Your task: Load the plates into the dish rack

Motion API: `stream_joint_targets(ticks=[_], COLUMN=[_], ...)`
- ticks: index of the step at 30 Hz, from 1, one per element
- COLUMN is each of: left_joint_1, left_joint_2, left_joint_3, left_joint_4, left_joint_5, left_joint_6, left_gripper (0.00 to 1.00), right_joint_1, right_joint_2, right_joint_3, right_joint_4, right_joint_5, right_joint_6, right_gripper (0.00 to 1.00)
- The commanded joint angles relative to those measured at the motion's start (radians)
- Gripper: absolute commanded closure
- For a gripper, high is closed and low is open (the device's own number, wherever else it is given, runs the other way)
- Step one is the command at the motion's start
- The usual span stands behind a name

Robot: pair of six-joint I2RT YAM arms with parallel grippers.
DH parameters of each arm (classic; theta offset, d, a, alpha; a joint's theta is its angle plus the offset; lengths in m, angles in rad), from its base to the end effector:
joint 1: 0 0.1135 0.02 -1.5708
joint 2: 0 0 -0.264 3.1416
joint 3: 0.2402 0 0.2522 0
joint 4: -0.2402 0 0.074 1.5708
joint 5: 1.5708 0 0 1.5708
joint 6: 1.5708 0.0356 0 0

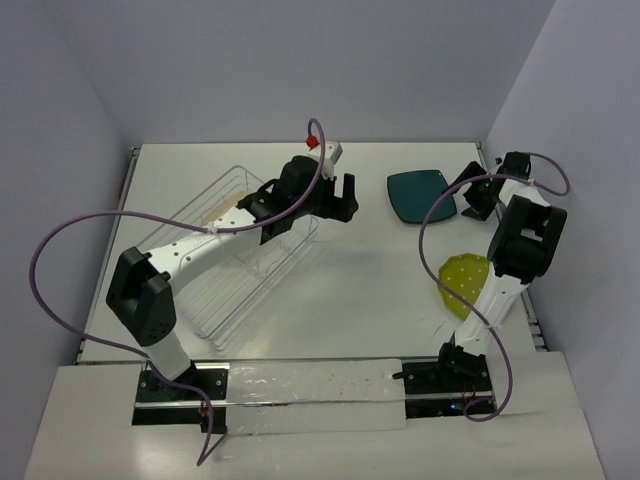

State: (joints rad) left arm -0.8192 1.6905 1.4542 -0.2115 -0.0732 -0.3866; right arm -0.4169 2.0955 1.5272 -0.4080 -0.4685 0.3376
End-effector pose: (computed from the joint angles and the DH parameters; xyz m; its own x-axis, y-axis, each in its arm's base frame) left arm 0.2767 -0.2922 0.3292 -0.5316 0.0181 -0.8468 0.5217 0.7946 -0.3105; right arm 0.4182 -0.1676 0.1731 -0.6716 0.6207 -0.4046 0.3736 0.7553 0.5385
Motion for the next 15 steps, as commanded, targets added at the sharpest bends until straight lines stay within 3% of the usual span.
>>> stream_joint_targets(ticks=[1, 8, 15], left_joint_1=[-0.017, -0.026, -0.030], left_joint_2=[0.036, 0.064, 0.069], left_joint_3=[0.056, 0.071, 0.069], left_joint_4=[0.048, 0.044, 0.045], left_joint_5=[0.010, 0.010, 0.003], left_joint_6=[-0.026, -0.040, -0.049], left_gripper=[0.01, 0.01, 0.01], right_joint_1=[-0.008, 0.001, 0.001], right_joint_2=[0.041, 0.055, 0.062], right_joint_3=[0.019, -0.029, -0.016], right_joint_4=[0.005, 0.031, 0.012], right_joint_5=[-0.082, -0.122, -0.105], right_joint_6=[-0.002, 0.015, 0.043], right_gripper=[0.00, 0.08, 0.47])
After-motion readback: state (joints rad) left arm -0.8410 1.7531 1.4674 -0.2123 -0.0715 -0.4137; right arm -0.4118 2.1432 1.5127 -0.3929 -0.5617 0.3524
